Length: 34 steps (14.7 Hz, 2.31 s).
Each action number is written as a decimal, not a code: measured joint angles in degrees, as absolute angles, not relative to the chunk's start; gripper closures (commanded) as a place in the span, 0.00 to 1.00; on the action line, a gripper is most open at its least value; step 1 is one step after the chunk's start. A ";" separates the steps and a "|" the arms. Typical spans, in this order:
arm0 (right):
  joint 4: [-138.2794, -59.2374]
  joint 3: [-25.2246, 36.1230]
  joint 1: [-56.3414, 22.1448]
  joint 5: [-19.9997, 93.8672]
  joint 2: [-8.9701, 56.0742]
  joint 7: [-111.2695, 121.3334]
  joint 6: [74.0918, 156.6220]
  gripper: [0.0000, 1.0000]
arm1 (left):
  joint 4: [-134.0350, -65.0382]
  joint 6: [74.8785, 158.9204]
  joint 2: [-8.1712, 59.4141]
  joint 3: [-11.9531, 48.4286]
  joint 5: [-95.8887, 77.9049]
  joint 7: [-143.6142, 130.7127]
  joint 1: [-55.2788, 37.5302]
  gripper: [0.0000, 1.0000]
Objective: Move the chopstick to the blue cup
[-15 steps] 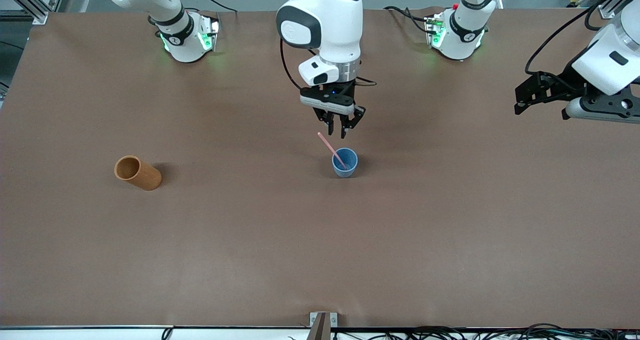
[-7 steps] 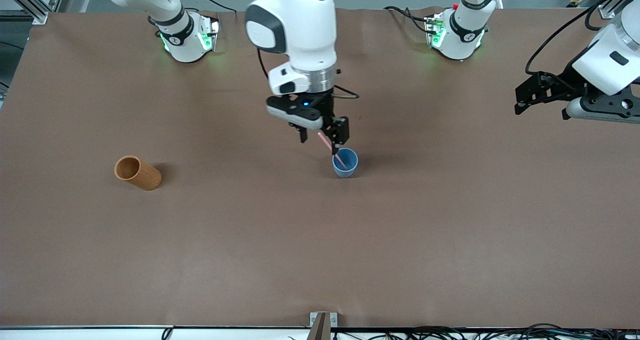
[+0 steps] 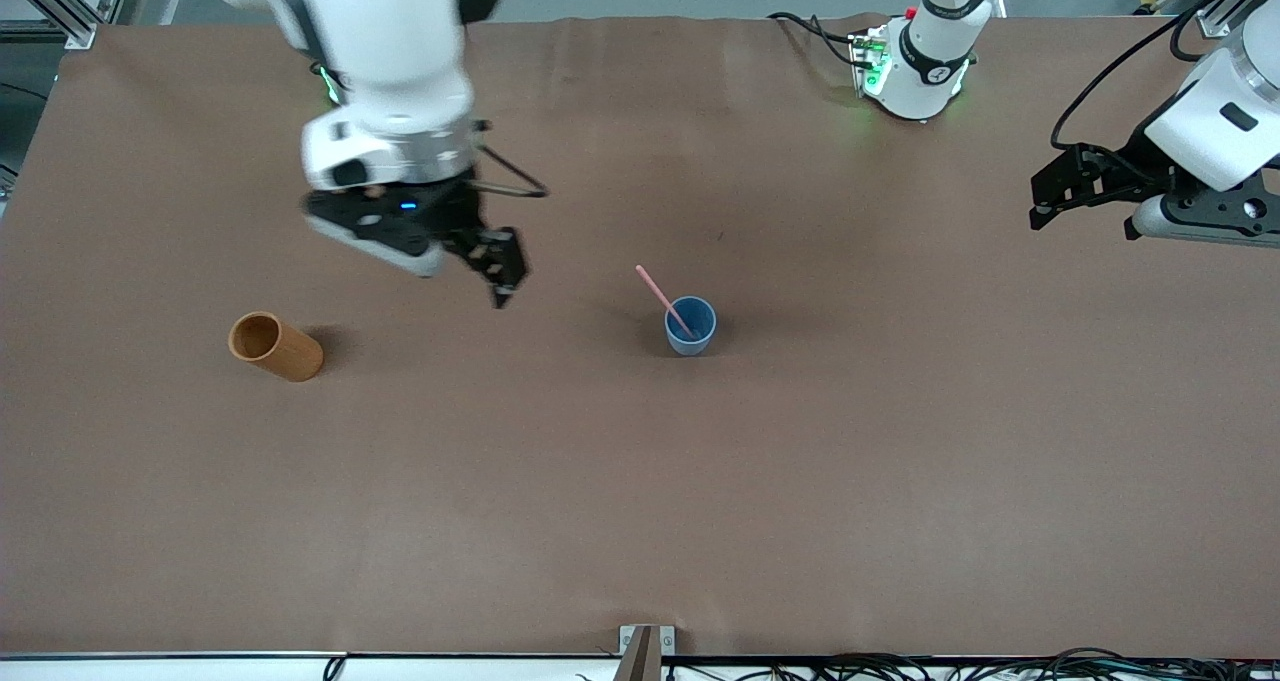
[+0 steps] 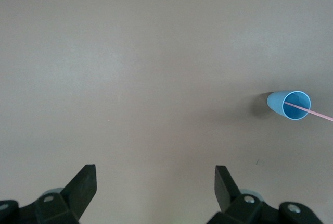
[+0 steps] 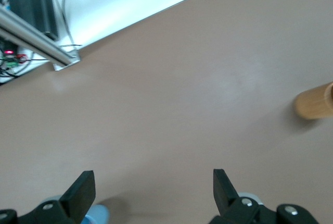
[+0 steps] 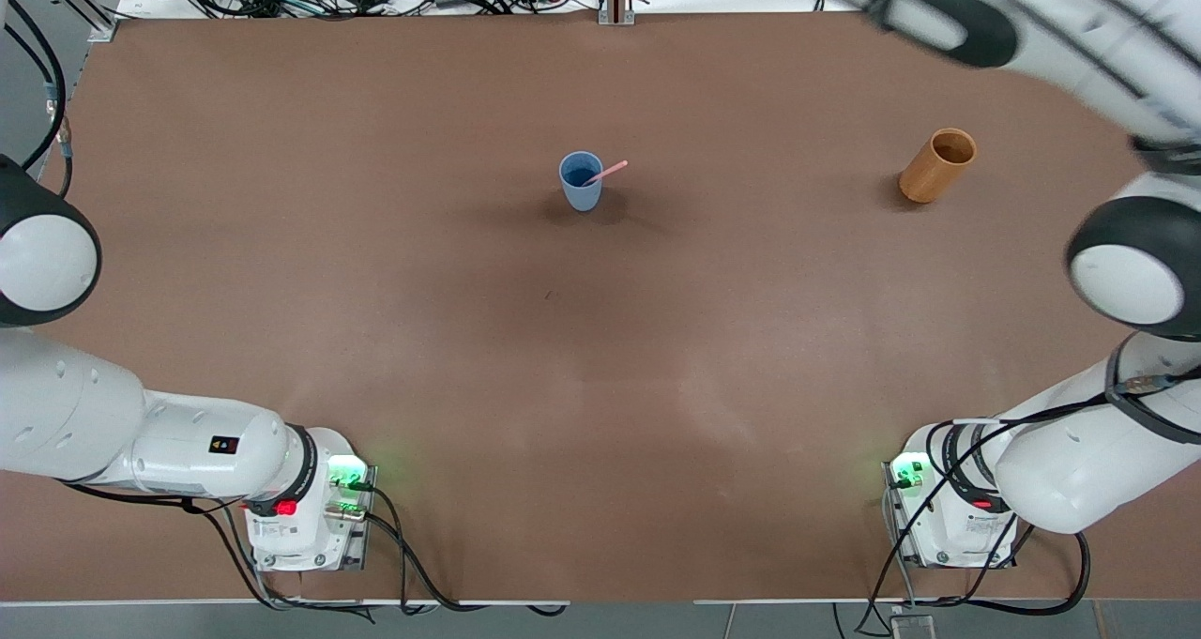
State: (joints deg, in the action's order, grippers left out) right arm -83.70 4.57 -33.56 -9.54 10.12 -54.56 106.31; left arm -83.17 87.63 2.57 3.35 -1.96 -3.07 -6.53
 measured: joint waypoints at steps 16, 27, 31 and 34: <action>-95.12 6.63 -2.89 -3.26 -7.63 -7.28 94.74 0.00 | -83.14 87.63 2.57 3.35 -1.96 -3.07 -6.52 0.00; -84.46 6.57 -2.19 -2.28 -2.01 1.64 80.47 0.00 | -83.14 87.63 2.57 3.35 -1.96 -3.07 -6.52 0.00; -84.45 6.52 -2.17 -1.70 -1.96 1.91 81.44 0.00 | -83.14 87.63 2.57 3.35 -1.96 -3.07 -6.52 0.00; -84.45 6.42 -2.17 -1.46 -1.94 1.93 81.64 0.00 | -83.14 87.63 2.57 3.35 -1.96 -3.07 -6.52 0.00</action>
State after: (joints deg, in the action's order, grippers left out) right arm -84.45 6.42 -2.17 -1.46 -1.94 1.93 81.64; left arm -83.14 87.63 2.57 3.35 -1.96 -3.07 -6.52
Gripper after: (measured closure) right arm 0.000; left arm 0.000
